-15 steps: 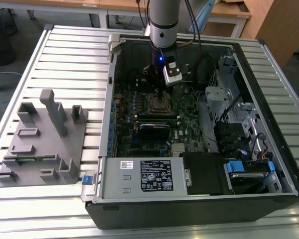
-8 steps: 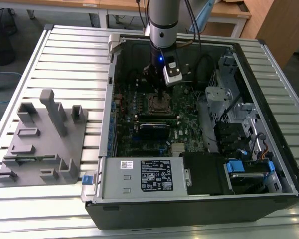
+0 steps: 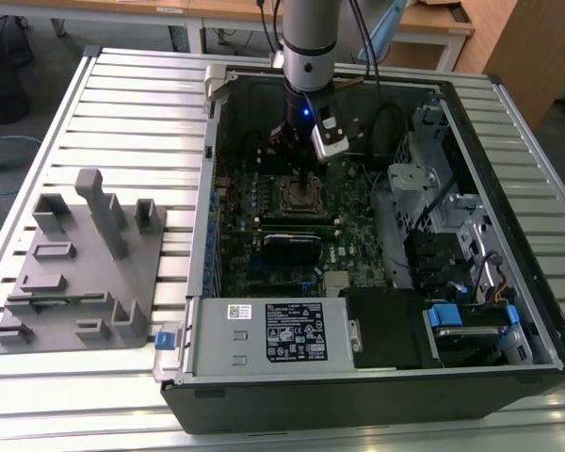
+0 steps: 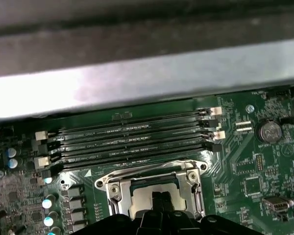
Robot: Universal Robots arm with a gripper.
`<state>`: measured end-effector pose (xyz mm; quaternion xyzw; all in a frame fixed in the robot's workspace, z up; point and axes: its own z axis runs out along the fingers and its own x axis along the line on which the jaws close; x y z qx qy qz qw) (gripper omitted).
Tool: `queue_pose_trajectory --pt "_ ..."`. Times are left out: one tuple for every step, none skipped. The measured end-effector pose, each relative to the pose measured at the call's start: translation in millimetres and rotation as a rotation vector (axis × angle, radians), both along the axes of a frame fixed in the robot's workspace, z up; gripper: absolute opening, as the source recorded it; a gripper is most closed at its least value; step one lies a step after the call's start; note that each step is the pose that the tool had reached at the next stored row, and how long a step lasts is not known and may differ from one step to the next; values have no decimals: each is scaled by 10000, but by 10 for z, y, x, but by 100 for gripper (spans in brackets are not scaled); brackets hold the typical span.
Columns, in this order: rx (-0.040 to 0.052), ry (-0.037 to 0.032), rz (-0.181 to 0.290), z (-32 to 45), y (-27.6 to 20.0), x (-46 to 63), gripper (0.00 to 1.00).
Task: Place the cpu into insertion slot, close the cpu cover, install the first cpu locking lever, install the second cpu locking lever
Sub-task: 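Install the first cpu locking lever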
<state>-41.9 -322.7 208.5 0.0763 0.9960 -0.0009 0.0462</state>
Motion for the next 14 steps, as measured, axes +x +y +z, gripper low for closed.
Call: queue_pose_trajectory --pt "-15 6 128 0 0 0 11" --pt "-32 13 243 -1 0 0 11" --pt "-54 23 351 -2 0 0 11" --pt "-84 39 453 -3 0 0 11" --pt "-129 59 552 -4 0 0 11" --pt "-190 82 633 -4 0 0 11" --pt "-258 102 696 -4 0 0 11" --pt "-330 127 747 -4 -1 0 11" --pt "-405 150 781 -5 -2 0 11" --pt "-482 174 811 -4 -3 0 11" --pt "-539 196 838 -4 -6 0 11" --pt "-588 215 872 -4 -10 0 11" --pt "-608 221 916 -4 -15 0 11" --pt "-619 220 985 -5 -17 -1 11"
